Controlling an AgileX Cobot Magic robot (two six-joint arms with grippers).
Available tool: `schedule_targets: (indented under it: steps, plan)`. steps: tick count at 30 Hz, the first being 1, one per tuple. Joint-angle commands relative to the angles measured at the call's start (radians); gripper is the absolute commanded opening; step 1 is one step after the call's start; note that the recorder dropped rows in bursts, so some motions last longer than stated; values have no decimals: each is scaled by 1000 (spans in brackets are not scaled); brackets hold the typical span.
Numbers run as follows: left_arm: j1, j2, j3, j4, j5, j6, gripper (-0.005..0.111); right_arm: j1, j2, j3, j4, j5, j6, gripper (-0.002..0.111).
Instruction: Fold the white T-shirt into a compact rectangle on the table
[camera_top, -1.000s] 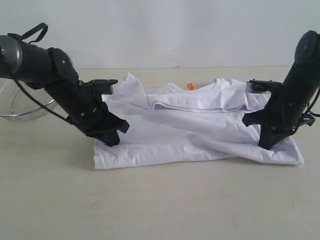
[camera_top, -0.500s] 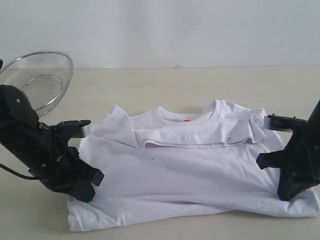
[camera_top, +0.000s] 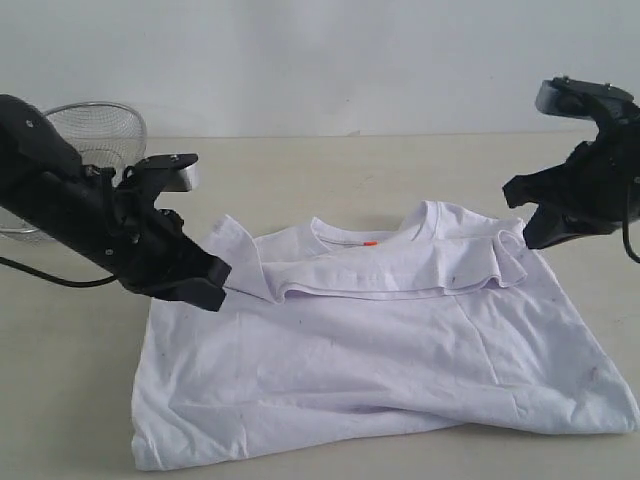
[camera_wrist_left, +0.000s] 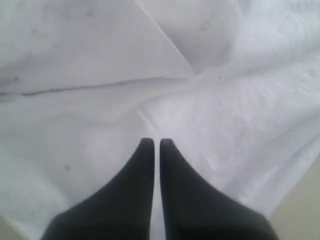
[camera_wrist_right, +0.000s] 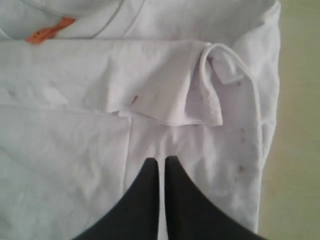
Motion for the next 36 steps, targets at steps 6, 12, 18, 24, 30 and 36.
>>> schedule_targets:
  steps: [6,12,18,24,30,36]
  plan:
    - [-20,121,-13,-86,-1,79,5,58,157,-8,4,-29,-86,0]
    - [-37,149,-13,-106,-21,88,5,144,230,-8,2,-107,-83,0]
    - [-37,151,-13,-106,-16,88,5,144,280,-10,-51,-225,-63,0]
    - [-37,151,-13,-100,-2,88,5,140,337,-108,-139,-270,9,0]
    - [-37,151,-13,-79,4,84,5,140,403,-289,-241,-233,104,0]
    - [-37,151,-13,-80,4,84,5,140,453,-503,-491,-265,313,0]
